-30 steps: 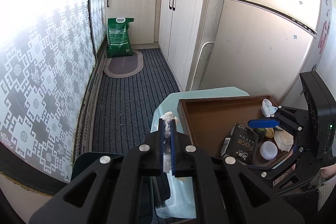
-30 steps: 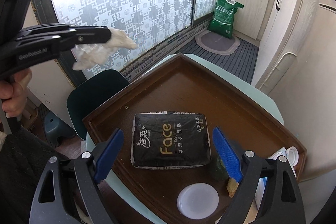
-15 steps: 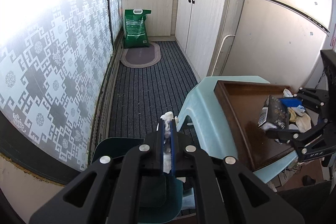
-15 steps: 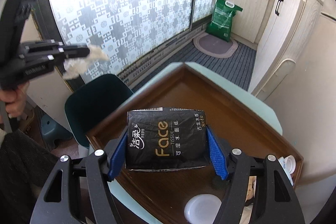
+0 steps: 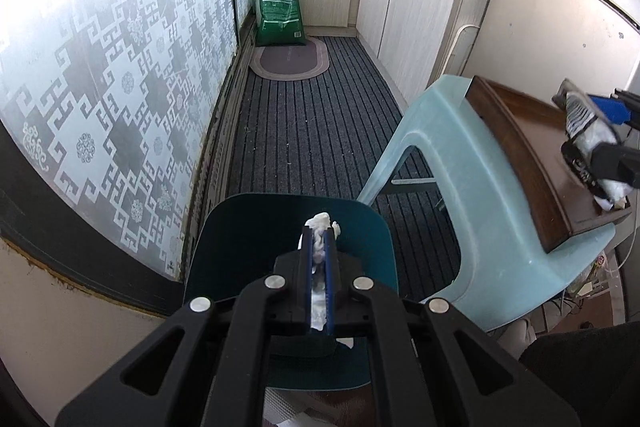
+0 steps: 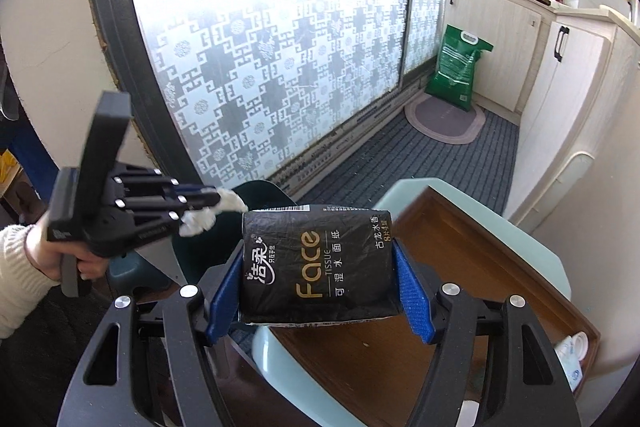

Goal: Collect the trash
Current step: 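Carry the tissue into the teal bin and open the left tool while the right tool carries the pack over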

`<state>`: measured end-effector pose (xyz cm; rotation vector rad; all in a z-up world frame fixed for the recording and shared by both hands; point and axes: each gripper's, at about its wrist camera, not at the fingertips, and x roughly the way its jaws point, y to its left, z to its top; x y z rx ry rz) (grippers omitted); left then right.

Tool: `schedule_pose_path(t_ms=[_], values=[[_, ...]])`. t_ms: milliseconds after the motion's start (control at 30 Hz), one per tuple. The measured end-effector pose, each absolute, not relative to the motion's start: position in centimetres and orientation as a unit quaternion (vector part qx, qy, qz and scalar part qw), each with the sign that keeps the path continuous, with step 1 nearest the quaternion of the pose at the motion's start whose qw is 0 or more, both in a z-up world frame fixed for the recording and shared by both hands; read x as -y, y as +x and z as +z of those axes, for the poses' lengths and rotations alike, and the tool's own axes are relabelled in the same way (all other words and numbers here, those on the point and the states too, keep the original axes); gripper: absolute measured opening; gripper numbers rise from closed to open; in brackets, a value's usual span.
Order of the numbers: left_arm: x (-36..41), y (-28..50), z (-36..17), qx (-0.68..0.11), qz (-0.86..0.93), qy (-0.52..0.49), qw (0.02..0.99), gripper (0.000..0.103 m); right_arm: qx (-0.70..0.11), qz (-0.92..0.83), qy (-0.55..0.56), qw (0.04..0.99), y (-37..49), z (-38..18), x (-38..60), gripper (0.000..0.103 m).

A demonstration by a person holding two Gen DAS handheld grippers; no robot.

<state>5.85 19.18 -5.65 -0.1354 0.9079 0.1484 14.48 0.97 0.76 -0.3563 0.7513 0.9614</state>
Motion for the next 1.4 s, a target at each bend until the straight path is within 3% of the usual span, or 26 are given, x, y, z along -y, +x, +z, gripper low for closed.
schedule_pose_path(t_ms=[700, 833, 867, 900, 1267, 1400], values=[[-23.0, 5.0, -15.6, -0.543, 0.063, -0.116, 0.829, 0.007, -0.379, 0.487, -0.162, 0.770, 12.3, -1.1, -8.7, 0.070], [-23.3, 4.5, -15.5, -0.540, 0.070, -0.112, 0.831, 0.016, -0.398, 0.479, -0.167, 0.764, 12.6, -2.5, -9.9, 0.070], [-23.3, 4.4, -15.2, -0.537, 0.073, -0.110, 0.833, 0.030, -0.402, 0.478, -0.168, 0.763, 12.6, -2.8, -10.1, 0.070], [-23.4, 4.1, -14.8, -0.530, 0.075, -0.107, 0.838, 0.034, -0.407, 0.477, -0.169, 0.761, 12.7, -3.2, -10.4, 0.070], [-24.6, 1.6, -9.5, -0.459, 0.099, -0.093, 0.878, 0.033, -0.428, 0.468, -0.192, 0.749, 12.5, -6.2, -13.1, 0.070], [-24.7, 0.6, -6.9, -0.425, 0.107, -0.090, 0.894, 0.028, -0.438, 0.464, -0.203, 0.743, 12.3, -7.6, -14.0, 0.070]])
